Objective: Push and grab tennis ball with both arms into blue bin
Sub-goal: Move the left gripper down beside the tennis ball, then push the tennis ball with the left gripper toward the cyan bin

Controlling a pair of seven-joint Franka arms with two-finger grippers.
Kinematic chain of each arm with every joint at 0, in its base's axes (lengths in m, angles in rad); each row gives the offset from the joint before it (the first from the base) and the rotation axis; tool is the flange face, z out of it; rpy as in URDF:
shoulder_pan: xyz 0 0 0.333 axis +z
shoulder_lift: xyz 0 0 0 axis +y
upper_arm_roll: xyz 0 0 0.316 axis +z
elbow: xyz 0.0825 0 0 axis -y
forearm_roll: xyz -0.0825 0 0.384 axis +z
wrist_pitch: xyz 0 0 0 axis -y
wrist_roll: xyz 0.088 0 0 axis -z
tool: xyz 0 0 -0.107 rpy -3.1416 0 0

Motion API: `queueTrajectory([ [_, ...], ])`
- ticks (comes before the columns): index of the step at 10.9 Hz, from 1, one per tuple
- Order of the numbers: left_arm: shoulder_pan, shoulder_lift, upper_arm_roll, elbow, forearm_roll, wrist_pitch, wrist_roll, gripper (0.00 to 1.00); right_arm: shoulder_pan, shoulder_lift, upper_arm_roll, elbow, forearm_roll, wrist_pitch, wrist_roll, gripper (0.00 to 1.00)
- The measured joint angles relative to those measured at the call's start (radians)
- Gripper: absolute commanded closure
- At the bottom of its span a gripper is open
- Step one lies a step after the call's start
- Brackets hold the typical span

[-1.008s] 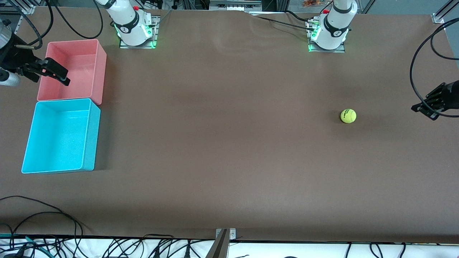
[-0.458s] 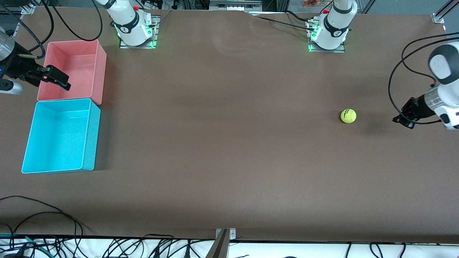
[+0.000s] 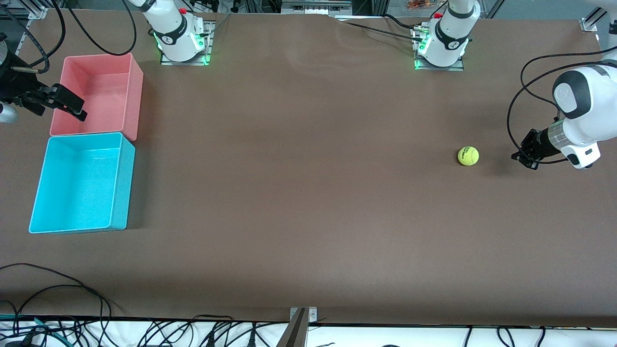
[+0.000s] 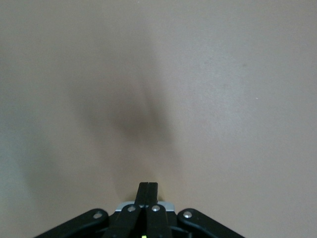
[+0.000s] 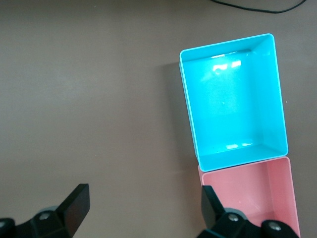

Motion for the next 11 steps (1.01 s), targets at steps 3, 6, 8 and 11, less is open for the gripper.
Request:
queueTrajectory([
  [3,0.005,0.056,0.000,-0.041,0.000,0.130,-0.017,1.00,0.000,0.000,0.000,0.003,0.000,0.000,0.000,0.00],
  [6,0.009,0.115,0.000,-0.087,0.000,0.223,-0.055,1.00,0.002,0.001,0.004,0.003,-0.001,0.000,0.000,0.00],
  [8,0.014,0.120,0.000,-0.100,0.000,0.228,-0.132,1.00,0.001,0.001,0.004,0.003,-0.002,0.000,0.000,0.00],
  [11,0.015,0.121,-0.003,-0.120,0.000,0.264,-0.235,1.00,0.001,0.002,0.004,0.003,-0.002,-0.001,0.000,0.00],
])
